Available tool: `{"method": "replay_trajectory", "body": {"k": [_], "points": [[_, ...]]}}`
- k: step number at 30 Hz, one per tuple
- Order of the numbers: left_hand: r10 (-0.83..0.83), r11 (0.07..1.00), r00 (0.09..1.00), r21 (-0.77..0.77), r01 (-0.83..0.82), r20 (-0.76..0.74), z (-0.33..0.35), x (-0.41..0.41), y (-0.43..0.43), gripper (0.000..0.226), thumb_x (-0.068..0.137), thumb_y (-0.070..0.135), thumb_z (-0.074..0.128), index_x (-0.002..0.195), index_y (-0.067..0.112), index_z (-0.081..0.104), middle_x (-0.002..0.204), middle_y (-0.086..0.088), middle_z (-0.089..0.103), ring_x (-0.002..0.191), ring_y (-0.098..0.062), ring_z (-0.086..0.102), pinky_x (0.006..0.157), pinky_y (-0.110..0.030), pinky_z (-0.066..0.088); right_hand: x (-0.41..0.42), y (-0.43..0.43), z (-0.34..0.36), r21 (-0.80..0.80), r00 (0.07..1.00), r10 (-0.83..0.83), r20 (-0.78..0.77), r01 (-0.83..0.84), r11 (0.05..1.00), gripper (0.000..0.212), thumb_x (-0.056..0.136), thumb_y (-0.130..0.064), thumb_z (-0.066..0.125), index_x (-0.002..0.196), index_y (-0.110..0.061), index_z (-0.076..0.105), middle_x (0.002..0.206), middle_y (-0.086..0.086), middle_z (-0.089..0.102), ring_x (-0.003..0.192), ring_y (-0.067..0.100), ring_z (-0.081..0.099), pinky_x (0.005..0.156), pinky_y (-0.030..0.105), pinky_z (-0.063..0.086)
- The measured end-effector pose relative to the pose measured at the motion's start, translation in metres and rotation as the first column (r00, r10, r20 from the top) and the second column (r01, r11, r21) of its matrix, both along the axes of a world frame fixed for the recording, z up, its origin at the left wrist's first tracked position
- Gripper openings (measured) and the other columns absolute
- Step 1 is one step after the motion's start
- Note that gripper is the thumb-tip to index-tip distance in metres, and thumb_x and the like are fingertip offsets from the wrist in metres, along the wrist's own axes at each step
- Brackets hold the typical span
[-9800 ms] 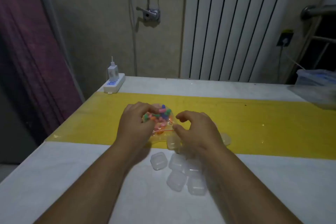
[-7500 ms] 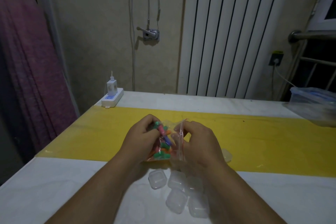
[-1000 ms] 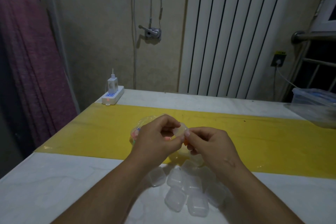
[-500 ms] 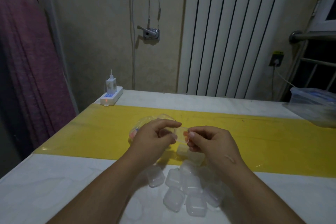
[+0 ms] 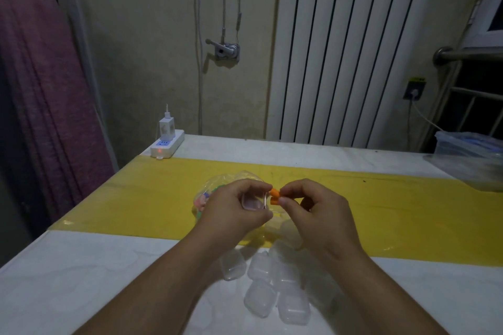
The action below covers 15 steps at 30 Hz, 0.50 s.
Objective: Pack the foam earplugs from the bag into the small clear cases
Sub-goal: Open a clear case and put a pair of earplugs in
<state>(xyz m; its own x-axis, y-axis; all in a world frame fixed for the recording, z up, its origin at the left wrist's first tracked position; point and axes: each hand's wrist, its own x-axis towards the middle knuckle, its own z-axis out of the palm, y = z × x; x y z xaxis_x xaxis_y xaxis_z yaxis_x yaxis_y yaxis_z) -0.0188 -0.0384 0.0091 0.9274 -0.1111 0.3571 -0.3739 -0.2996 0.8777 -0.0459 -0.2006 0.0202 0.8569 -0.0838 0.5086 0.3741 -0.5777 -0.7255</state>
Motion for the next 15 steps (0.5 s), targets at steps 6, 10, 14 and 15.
{"method": "replay_trajectory", "body": {"k": [6,10,14,15], "points": [[-0.024,0.996,0.999,-0.089,0.02,-0.045,0.0,0.0001,0.0013,0.038,0.071,0.001,0.081,0.104,0.019,0.074,0.096,0.008,0.074,0.089,-0.001,0.067,0.081,-0.017,0.053,0.0044,-0.0011,-0.0045,-0.196,0.994,-0.043,0.1,0.062,0.979,0.007,0.083,-0.025,0.074,0.085,-0.032,0.074,0.083,-0.022,0.06,0.076,-0.005,0.052,0.062,0.012,0.03],[-0.033,0.992,0.997,-0.125,0.024,-0.067,-0.0009,0.0,0.0016,0.038,0.071,0.001,0.082,0.104,0.019,0.074,0.096,0.007,0.074,0.09,-0.003,0.068,0.083,-0.021,0.055,0.0078,-0.0023,-0.0063,-0.218,0.995,-0.084,0.06,0.096,0.971,0.008,0.085,-0.036,0.071,0.09,-0.033,0.077,0.086,-0.015,0.053,0.081,-0.001,0.052,0.059,0.011,0.03],[-0.042,0.992,0.996,-0.122,0.032,-0.076,-0.0017,-0.0006,0.0017,0.037,0.071,0.003,0.082,0.103,0.02,0.074,0.095,0.009,0.074,0.089,0.0,0.067,0.083,-0.021,0.055,0.0098,-0.0001,-0.0078,-0.163,0.997,-0.073,0.006,0.073,0.984,0.005,0.084,-0.034,0.072,0.087,-0.033,0.076,0.087,-0.014,0.055,0.078,-0.004,0.051,0.06,0.01,0.033],[-0.041,0.993,0.996,-0.116,0.032,-0.074,-0.0015,-0.0006,0.0016,0.037,0.071,0.003,0.082,0.102,0.021,0.074,0.095,0.009,0.074,0.089,0.0,0.067,0.083,-0.021,0.055,0.0093,0.0006,-0.0072,-0.12,0.998,-0.069,-0.002,0.068,0.99,0.003,0.083,-0.032,0.073,0.084,-0.035,0.073,0.086,-0.014,0.056,0.075,-0.005,0.05,0.061,0.009,0.034]]}}
